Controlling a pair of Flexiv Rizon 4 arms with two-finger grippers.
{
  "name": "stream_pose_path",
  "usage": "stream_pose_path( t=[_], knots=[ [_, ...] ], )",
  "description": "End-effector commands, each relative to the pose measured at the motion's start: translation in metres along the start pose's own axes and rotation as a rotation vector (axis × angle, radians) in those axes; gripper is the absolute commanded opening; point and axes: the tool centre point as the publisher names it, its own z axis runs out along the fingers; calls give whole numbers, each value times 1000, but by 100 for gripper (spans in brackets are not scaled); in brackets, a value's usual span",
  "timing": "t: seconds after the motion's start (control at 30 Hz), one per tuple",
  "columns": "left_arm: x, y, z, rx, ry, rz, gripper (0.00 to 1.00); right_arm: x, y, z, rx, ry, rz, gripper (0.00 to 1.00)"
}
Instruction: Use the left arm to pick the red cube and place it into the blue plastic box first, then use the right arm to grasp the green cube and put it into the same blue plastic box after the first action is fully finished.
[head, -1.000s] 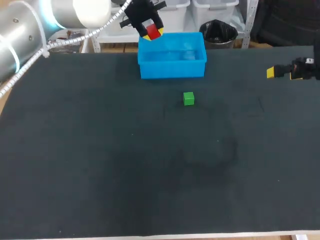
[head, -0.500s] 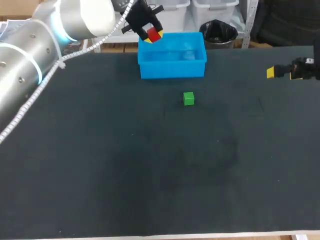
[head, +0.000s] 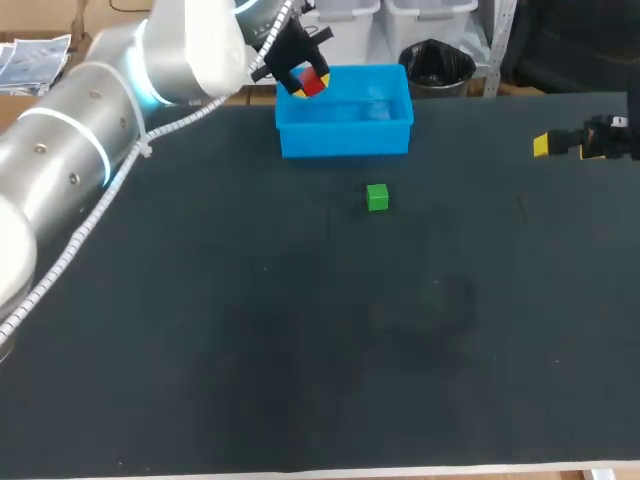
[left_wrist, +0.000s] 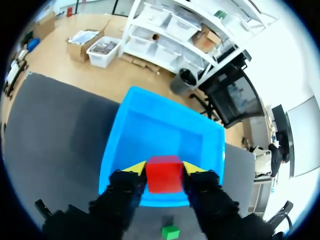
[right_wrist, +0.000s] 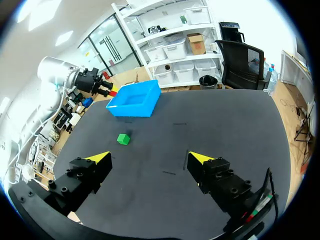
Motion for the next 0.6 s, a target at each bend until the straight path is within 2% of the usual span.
stream_pose_path(
  t=[0.03, 0.3, 0.6],
  knots=[
    [-30, -8, 10, -19, 126, -4, 100, 0, 2, -1, 7, 1, 1, 100],
    [-29, -6, -9, -6, 96, 6, 100, 0, 2, -1, 7, 1, 1, 100],
    [-9, 2, -50, 35, 40, 60, 100, 0, 2, -1, 7, 1, 1, 100]
  ],
)
